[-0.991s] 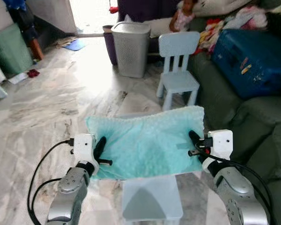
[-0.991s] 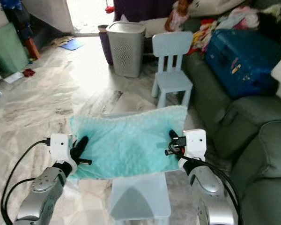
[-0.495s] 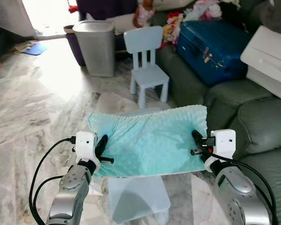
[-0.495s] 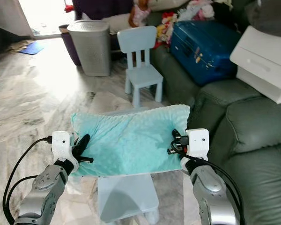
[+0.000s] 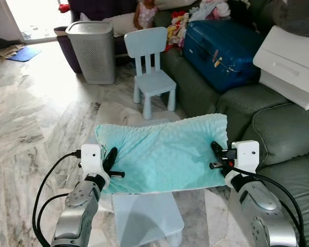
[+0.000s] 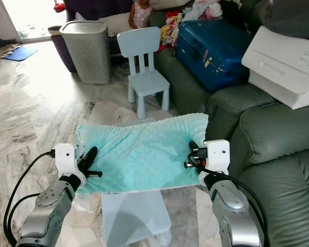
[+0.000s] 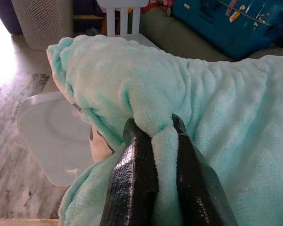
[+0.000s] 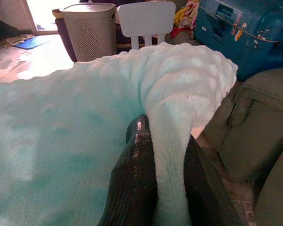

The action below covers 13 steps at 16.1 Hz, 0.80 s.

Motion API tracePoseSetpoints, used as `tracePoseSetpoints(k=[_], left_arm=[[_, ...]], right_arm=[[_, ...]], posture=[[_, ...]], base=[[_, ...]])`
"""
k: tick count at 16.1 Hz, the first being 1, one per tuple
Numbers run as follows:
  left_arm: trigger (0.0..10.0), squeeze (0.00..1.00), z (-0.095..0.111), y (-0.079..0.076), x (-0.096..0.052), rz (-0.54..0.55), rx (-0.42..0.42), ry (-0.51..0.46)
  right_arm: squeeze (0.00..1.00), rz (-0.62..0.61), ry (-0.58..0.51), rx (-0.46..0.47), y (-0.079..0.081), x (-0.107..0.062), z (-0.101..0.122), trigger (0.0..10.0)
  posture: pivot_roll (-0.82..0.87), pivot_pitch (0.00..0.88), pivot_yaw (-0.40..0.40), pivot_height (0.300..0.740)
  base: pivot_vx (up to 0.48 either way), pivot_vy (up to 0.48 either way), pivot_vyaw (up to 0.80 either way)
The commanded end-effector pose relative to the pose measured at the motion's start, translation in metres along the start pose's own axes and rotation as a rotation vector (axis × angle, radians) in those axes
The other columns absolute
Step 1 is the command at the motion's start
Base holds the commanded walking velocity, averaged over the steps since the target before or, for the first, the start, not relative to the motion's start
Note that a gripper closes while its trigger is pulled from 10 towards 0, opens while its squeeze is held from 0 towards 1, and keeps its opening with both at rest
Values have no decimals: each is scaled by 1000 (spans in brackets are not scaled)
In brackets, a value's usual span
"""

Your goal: Move the pillow to the sofa

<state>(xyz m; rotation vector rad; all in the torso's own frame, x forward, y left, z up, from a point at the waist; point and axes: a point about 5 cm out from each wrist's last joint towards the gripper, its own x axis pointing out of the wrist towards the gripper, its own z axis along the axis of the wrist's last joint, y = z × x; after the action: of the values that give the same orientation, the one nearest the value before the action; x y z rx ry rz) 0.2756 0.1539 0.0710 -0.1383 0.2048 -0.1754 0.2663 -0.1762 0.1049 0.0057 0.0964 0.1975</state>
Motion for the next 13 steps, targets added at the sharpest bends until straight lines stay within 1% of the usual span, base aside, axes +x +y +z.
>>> tracePoseSetpoints(k=[1,2,4,5,6,13], left_arm=[[10000,0,0,2,1,14,3,11],[10000,0,0,2,1,14,3,11],[10000,0,-4,1,2,27,-39,49],[10000,0,-5,0,2,30,-35,61],[10000,0,-4,-1,2,15,-48,51],[10000,0,-3,2,1,17,-39,45]], right_arm=[[0,4,-6,-6,-1,0,4,10000],[0,4,-6,-6,-1,0,4,10000],[0,4,-8,-9,-2,-1,4,10000],[0,9,-9,-11,-2,-2,4,10000],[0,13,-7,-15,-1,-2,4,10000],[0,14,-7,-16,0,-2,4,10000]], posture=[[-176,0,17,740],[-177,0,17,740],[-182,0,15,740],[-182,0,14,740],[-182,0,14,740],[-186,0,15,740]], base=[[0,0,-800],[0,0,-800],[0,0,-800],[0,0,0],[0,0,0],[0,0,0]])
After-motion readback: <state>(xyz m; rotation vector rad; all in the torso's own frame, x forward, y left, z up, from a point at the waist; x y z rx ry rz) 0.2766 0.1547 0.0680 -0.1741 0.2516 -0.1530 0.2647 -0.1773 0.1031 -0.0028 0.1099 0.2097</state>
